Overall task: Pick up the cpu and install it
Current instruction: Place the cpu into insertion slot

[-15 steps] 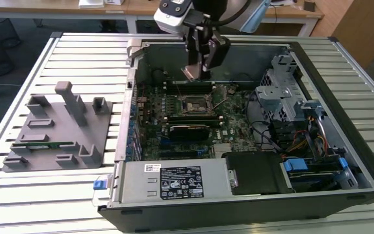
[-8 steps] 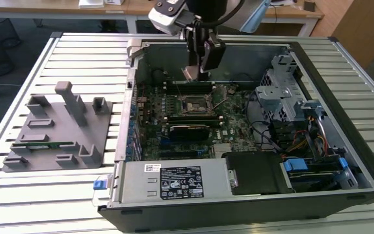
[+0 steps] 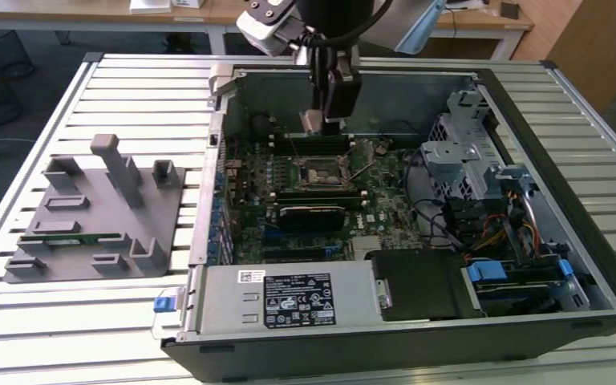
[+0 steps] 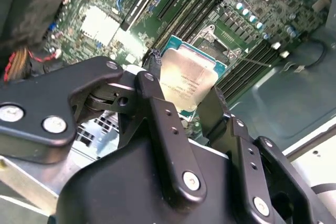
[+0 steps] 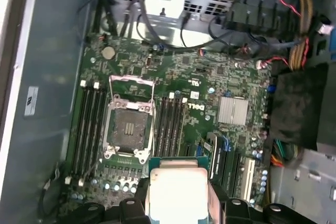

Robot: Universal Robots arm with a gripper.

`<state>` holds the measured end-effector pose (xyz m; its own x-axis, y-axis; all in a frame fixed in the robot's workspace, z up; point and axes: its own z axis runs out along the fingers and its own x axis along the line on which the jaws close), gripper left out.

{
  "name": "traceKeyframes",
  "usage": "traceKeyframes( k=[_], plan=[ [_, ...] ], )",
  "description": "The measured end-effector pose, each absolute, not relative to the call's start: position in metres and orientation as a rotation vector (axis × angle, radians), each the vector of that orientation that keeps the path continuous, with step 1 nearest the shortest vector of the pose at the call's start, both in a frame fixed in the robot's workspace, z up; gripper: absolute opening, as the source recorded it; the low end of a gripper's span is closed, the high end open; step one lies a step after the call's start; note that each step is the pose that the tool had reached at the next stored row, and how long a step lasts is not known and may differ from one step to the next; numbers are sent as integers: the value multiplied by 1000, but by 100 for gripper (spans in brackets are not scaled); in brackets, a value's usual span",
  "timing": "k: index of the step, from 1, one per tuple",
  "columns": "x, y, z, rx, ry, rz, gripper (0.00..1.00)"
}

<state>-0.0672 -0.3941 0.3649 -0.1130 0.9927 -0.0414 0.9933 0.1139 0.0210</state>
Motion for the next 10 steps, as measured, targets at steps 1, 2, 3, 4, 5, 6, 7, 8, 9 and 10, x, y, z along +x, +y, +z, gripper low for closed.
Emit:
traceKeyframes(
  k=[1, 2, 3, 4, 5, 6, 7, 8, 9, 10],
  plan=[
    [-67, -394, 365, 2082, 2292, -19, 53],
    [-67, -394, 364, 2100, 2276, -20, 53],
    [-67, -394, 364, 2116, 2262, -20, 53],
    [-67, -394, 364, 2133, 2245, -20, 53],
    [-67, -394, 364, 2148, 2231, -21, 53],
    [-67, -394, 363, 2164, 2216, -22, 53],
    [-67, -393, 363, 2178, 2202, -22, 53],
    [-67, -393, 363, 2192, 2189, -22, 53],
    [-67, -393, 363, 2206, 2174, -23, 53],
    [-67, -393, 363, 2217, 2163, -24, 53]
  ],
)
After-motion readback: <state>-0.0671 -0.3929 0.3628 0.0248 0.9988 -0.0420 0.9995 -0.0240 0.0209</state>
